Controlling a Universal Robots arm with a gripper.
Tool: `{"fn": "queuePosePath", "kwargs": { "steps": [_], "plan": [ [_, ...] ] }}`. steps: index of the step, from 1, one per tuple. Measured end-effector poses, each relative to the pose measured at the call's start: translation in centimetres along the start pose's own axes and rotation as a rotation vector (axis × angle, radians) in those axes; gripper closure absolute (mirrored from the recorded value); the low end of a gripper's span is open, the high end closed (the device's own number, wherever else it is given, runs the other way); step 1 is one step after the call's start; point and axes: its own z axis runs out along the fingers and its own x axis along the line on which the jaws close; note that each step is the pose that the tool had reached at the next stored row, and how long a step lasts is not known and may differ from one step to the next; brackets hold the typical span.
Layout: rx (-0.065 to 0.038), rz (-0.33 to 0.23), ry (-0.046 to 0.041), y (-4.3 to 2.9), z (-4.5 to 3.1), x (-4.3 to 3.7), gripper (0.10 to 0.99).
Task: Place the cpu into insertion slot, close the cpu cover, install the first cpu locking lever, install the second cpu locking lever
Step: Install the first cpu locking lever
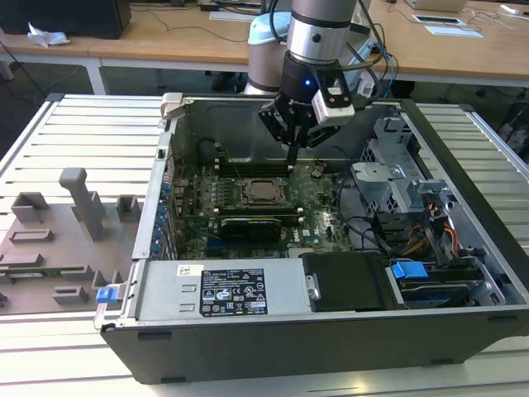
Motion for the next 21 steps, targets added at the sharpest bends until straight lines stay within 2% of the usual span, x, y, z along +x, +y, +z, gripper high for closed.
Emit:
{"fn": "queuePosePath", "kwargs": {
  "steps": [14, 18, 21],
  "plan": [
    [-0.002, -0.150, -0.0077, 0.00, 0.00, 0.00, 0.980],
    [-0.003, -0.238, -0.0123, 0.00, 0.00, 0.00, 0.980],
    [-0.003, -0.268, -0.0139, 0.00, 0.00, 0.00, 0.980]
  ]
}}
